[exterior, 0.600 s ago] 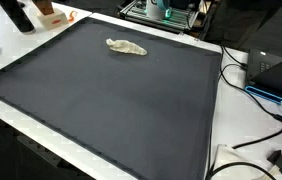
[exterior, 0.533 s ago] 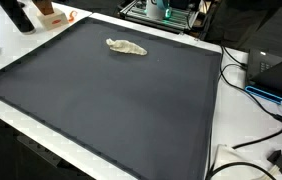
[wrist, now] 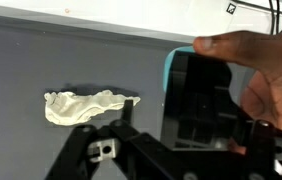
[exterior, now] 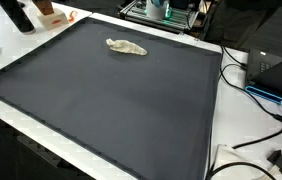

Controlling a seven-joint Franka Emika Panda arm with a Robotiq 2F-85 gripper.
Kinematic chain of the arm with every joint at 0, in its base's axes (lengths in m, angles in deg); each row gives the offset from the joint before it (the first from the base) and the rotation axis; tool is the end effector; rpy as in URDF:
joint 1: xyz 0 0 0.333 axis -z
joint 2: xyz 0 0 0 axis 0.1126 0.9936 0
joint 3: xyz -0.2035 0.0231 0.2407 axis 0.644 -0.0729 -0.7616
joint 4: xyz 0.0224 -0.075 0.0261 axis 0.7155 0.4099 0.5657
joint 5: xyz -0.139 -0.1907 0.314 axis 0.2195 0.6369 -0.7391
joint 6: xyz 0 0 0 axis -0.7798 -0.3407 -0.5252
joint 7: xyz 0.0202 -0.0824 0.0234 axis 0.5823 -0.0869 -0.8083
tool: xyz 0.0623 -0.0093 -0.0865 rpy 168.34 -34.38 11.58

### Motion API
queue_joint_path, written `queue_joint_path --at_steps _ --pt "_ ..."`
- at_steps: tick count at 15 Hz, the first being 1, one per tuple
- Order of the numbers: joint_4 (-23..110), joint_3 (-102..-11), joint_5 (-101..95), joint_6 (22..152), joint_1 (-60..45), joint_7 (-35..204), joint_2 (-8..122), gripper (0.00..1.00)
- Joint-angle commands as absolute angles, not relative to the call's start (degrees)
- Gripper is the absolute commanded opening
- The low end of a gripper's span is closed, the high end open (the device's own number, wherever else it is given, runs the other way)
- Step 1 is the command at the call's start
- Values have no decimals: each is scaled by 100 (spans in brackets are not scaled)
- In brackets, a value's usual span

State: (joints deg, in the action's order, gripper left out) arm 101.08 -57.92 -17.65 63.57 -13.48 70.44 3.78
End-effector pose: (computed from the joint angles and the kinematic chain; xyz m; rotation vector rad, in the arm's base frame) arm 0.3462 0.0388 0.4512 -2.9111 -0.2382 0.0365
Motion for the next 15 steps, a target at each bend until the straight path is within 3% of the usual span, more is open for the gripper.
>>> queue_joint_path --at_steps 1,5,6,8,9,15 --pt "10149 -5859 -1755 6431 -1277 6971 358 58" --pt "10151 -5872 -1746 6437 -1279 6957 360 27" --pt "10146 -5872 -1743 6433 -1277 6960 363 25" --pt "10142 -5880 -1723 6430 -1272 6962 364 25" --pt "10098 -5870 -1781 6344 -1281 7011 384 50" --pt "10098 -5875 -1779 6345 -1274 7007 388 50"
